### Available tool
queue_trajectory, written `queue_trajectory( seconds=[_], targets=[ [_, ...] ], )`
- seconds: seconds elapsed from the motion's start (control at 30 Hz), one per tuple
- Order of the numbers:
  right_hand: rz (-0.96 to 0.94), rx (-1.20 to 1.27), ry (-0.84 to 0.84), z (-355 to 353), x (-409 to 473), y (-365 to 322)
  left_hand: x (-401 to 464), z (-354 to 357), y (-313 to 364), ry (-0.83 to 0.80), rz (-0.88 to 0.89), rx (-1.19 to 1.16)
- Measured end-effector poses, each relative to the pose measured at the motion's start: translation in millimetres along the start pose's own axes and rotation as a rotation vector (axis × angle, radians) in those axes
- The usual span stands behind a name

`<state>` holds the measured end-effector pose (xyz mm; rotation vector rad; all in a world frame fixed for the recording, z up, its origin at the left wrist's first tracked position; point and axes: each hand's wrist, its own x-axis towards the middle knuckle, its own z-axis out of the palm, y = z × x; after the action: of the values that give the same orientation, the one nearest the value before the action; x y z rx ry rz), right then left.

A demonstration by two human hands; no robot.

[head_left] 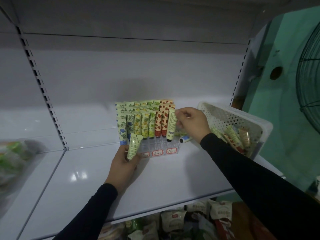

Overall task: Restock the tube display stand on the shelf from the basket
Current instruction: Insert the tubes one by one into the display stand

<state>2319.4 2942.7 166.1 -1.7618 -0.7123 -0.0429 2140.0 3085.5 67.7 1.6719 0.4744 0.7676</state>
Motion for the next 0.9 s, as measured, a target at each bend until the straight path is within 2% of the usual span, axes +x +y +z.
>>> queue_trajectory(
  seconds=[0.17, 0.43, 0.6, 0.77, 0.9],
  targets=[
    [0.176, 0.218, -0.078, 8.5, -7.9, -4.7, -0.1, 7.9, 9.0, -0.003, 0.08, -0.015],
    [0.344, 0.322, -0.202, 27.4, -24.7, -15.0, -2.6, 31.2, 22.6, -0.042, 0.138, 0.022],
    [0.387, 0.303, -0.327, 24.6, -26.4, -18.4, -5.4, 23.1, 21.5, -0.11, -0.012, -0.066],
    [0.38, 0.352, -0.41, 19.6, -25.9, -21.9, -2.6, 12.7, 28.9, -0.216, -0.274, -0.532],
    [0.382, 0.509, -0.434, 21.4, -29.1, -21.3, -2.9, 10.3, 33.4, -0.231, -0.329, -0.589]
  ],
)
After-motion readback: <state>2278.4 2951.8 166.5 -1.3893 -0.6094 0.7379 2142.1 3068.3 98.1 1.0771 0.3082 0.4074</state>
